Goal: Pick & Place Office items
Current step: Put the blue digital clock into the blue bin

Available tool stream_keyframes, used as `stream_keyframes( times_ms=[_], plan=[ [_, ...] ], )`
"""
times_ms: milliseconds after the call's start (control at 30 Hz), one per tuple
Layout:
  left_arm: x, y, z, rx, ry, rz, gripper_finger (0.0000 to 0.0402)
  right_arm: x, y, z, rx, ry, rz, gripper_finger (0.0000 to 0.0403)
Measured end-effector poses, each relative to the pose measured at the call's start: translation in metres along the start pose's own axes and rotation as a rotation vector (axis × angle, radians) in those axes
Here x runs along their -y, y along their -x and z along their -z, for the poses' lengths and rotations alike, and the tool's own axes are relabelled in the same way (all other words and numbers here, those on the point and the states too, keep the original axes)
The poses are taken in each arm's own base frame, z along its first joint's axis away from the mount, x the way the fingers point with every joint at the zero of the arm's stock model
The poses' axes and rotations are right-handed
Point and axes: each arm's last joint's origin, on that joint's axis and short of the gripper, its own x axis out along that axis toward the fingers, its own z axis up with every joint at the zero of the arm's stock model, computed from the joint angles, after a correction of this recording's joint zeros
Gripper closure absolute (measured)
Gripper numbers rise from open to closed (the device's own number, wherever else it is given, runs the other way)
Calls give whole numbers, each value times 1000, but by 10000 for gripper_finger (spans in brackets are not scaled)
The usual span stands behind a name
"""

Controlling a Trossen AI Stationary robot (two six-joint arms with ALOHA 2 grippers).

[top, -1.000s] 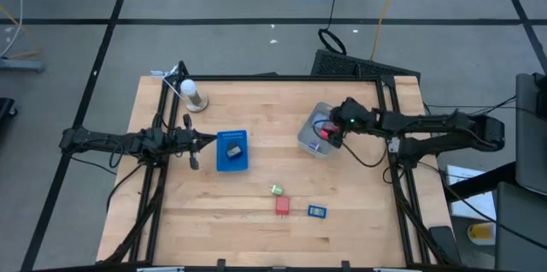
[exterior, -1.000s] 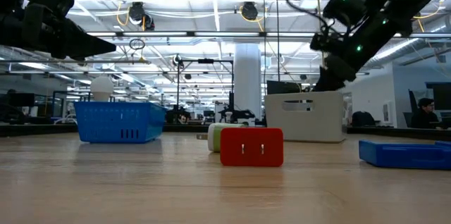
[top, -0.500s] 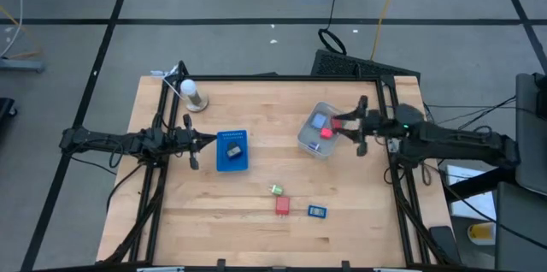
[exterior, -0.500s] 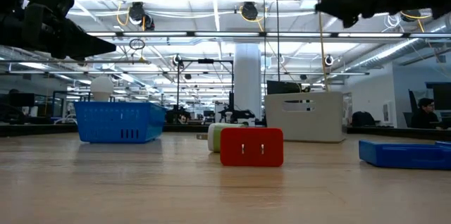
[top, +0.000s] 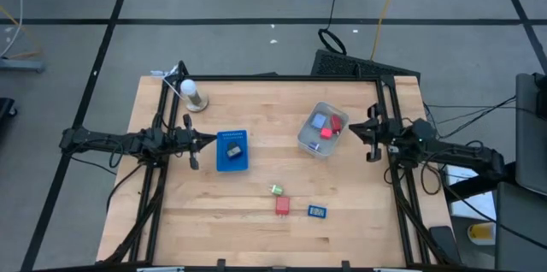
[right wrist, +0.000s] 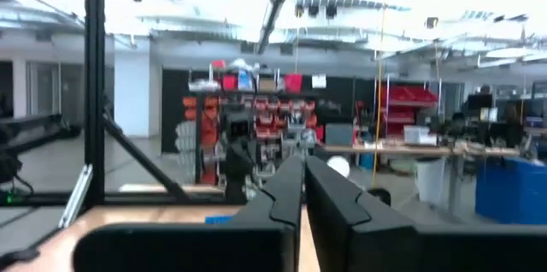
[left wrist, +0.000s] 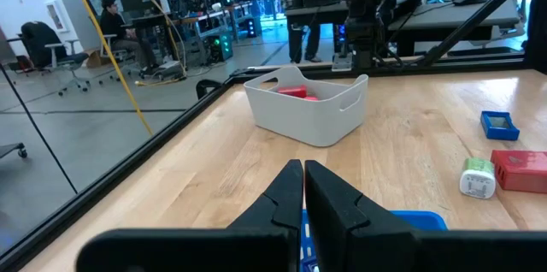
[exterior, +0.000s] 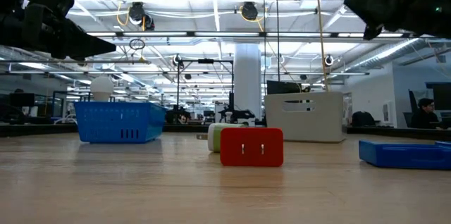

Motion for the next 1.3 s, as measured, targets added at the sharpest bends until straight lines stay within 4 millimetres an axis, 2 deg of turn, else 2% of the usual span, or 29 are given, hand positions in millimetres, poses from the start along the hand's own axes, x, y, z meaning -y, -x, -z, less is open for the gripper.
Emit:
stream_keyframes(
  times_ms=[400, 733, 1300],
  plan=[
    [0, 0, 0, 0, -4, 0, 382, -1, 2, 22, -224, -26, -28, 401],
    [0, 0, 0, 0, -2, -1, 382, -1, 4, 28, -285, -30, -28, 402],
    [0, 0, 0, 0, 0, -1, 382, -1, 4, 29, -289, -47, -25, 402]
  ],
)
